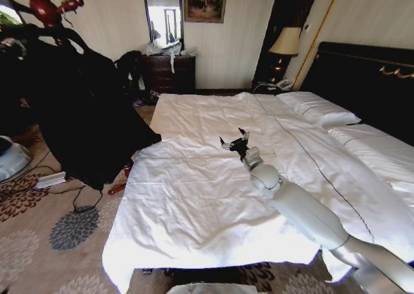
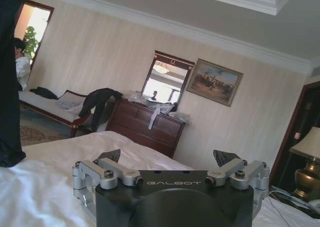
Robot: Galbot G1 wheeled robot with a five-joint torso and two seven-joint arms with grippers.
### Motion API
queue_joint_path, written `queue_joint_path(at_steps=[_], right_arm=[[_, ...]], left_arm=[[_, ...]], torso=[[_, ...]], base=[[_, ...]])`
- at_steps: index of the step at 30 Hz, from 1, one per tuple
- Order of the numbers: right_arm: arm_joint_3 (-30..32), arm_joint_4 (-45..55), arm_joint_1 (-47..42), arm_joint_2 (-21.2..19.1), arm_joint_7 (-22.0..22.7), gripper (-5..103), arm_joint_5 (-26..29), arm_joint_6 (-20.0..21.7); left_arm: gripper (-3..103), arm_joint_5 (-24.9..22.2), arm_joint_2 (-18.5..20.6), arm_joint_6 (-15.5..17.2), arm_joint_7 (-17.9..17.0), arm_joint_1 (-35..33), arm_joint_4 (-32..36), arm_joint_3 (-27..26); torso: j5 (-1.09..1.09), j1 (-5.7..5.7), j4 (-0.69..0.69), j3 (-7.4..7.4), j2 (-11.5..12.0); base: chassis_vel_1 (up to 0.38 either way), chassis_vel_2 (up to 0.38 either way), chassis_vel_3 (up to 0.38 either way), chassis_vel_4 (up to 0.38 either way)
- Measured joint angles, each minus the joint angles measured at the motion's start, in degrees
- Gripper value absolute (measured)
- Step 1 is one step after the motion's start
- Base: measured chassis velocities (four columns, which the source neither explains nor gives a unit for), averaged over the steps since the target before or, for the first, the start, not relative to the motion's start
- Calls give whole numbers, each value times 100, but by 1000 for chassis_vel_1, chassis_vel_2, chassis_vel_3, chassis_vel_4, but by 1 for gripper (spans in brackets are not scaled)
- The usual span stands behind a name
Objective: Pick up the clothes from the bed and hang them on the clothes hanger.
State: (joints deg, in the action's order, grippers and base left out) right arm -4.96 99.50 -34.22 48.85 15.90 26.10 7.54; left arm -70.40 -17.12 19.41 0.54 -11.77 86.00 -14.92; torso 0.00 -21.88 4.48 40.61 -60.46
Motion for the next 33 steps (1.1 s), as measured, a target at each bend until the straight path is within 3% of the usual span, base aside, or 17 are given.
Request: queue_joint_path(at_steps=[4,6,9,11,20,25,26,28,30,33], right_arm=[[218,20,-136,-26,1,100,6,-27],[342,25,-228,-23,1,100,15,-45],[671,69,-453,70,11,100,144,-171],[766,89,-502,115,20,100,208,-221],[1920,417,-1247,410,294,100,1006,-425],[2670,730,-2092,333,390,100,1053,-321],[2670,730,-2092,333,390,100,1053,-321],[2981,874,-2411,315,400,100,1051,-301],[3294,1048,-2776,316,409,100,1050,-288],[3549,1203,-3067,338,426,100,1056,-276]], left_arm=[[6,55,40,-55,-188,-231,174,-125],[11,111,87,-133,-262,-393,305,-208],[27,218,184,-345,-400,-779,635,-440],[27,219,198,-390,-428,-882,722,-502],[65,631,77,-564,-745,-1675,1463,-744],[86,1014,-15,-116,-954,-2015,1755,-623],[86,1014,-15,-116,-954,-2015,1755,-623],[91,1040,-30,232,-1114,-2244,2007,-615],[98,733,-144,634,-1305,-2398,2308,-587],[100,420,-262,886,-1441,-2513,2506,-567]], torso=[[0,0,-3,0,0],[0,0,-2,0,0],[1,0,-1,0,0],[2,1,-2,0,0],[1,0,-2,0,0],[1,1,0,0,0],[1,1,0,0,0],[0,0,-5,0,0],[1,1,-6,-1,0],[0,1,-1,-1,-1]], base=[[0,0,0,0],[0,0,0,0],[0,0,0,0],[0,0,0,0],[0,0,0,0],[0,0,0,0],[0,0,0,0],[0,0,0,0],[0,0,0,0],[0,0,0,0]])
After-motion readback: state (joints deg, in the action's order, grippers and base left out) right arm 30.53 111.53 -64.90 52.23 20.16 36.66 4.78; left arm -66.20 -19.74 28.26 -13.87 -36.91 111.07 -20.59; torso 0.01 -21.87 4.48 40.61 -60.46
